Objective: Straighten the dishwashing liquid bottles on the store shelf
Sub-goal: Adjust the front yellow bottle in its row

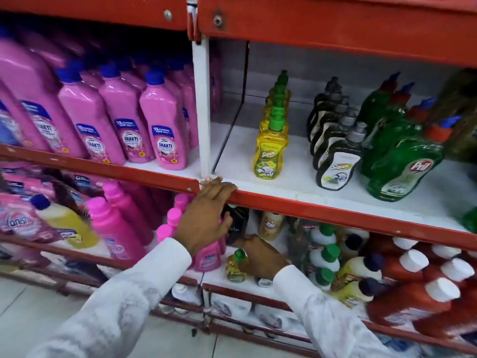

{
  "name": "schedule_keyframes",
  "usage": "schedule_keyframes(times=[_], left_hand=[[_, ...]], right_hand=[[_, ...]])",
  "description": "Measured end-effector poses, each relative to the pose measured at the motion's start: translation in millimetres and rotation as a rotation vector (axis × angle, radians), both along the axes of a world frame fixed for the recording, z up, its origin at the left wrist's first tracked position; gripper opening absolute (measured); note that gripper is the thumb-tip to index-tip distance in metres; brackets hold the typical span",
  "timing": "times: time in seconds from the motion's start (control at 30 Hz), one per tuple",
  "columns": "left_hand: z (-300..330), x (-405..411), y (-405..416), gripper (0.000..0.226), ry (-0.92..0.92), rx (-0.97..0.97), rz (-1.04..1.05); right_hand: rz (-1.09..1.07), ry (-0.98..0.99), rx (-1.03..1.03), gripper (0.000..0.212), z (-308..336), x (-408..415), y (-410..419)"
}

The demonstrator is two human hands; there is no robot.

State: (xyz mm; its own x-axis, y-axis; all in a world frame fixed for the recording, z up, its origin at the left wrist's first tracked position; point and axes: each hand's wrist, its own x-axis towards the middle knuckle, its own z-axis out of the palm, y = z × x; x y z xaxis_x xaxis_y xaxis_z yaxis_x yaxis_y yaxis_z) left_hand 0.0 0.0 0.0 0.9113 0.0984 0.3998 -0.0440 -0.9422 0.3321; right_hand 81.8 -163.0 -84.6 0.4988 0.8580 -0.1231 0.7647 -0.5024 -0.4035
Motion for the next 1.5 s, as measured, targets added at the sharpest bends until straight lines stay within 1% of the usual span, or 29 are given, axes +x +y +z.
schedule_keyframes(times=[0.1, 0.17, 0.23, 0.33, 0.5, 0.57, 0.67, 0.73, 0.8, 0.93, 1.1, 1.23, 1.3, 1.37, 1.43, 1.5], left_hand=[[2.2, -0.2, 0.0, 0.060, -0.029, -0.011, 0.012], [3.6, -0.9, -1.4, 0.061, -0.029, -0.015, 0.026], [4.0, -2.0, -0.4, 0.061, -0.030, -0.018, 0.031], [4.9, -2.6, 2.6, 0.063, -0.022, -0.038, 0.012], [1.6, 1.0, 8.2, 0.079, -0.069, -0.058, 0.008], [0.1, 2.0, 7.5, 0.082, -0.090, -0.077, 0.019], [-1.6, 3.3, 6.5, 0.078, -0.099, -0.092, 0.041], [-2.4, 3.6, 6.6, 0.072, -0.098, -0.108, 0.041], [-0.6, 2.3, 5.3, 0.066, -0.106, -0.121, 0.035], [0.3, 0.0, 1.9, 0.058, -0.137, -0.120, 0.029], [-2.2, 0.1, -0.6, 0.058, -0.161, -0.149, 0.058], [-2.4, 2.2, -14.1, 0.057, -0.117, -0.149, 0.053], [-4.7, 9.3, -23.4, 0.057, -0.092, -0.095, 0.082], [-4.0, 10.2, -31.2, 0.056, -0.090, -0.007, 0.140], [-4.9, 3.2, -37.0, 0.055, -0.107, -0.027, 0.142], [-21.3, 5.6, -66.4, 0.056, -0.050, -0.018, 0.142]], right_hand=[[-0.039, 0.043, -0.036, 0.035, 0.0, -2.6, 6.4], [-0.087, 0.069, -0.054, 0.033, 3.7, -5.2, 7.6], [-0.150, 0.096, -0.014, 0.038, 6.5, -6.3, 6.0], [-0.232, 0.109, 0.076, 0.041, 28.9, -10.9, -2.5], [-0.358, 0.070, 0.311, 0.053, 124.1, -22.7, -36.2], [-0.364, 0.038, 0.442, 0.049, 168.7, -26.5, -49.4], [-0.364, -0.060, 0.644, 0.043, 231.7, -28.9, -59.4], [-0.363, -0.119, 0.702, 0.042, 258.8, -22.8, -59.0], [-0.363, -0.155, 0.717, 0.041, 274.0, -10.1, -54.1], [-0.338, -0.160, 0.631, 0.043, 272.5, 23.1, -33.2], [-0.328, -0.122, 0.551, 0.046, 247.2, 50.1, -13.7], [-0.352, -0.112, 0.531, 0.045, 242.8, 56.4, -10.7], [-0.348, -0.110, 0.506, 0.047, 246.8, 59.0, -10.5], [-0.333, -0.102, 0.495, 0.051, 244.7, 56.6, -10.8], [-0.317, -0.146, 0.506, 0.059, 239.1, 44.5, -14.7], [-0.336, -0.119, 0.517, 0.069, 206.9, 45.7, -46.8]])
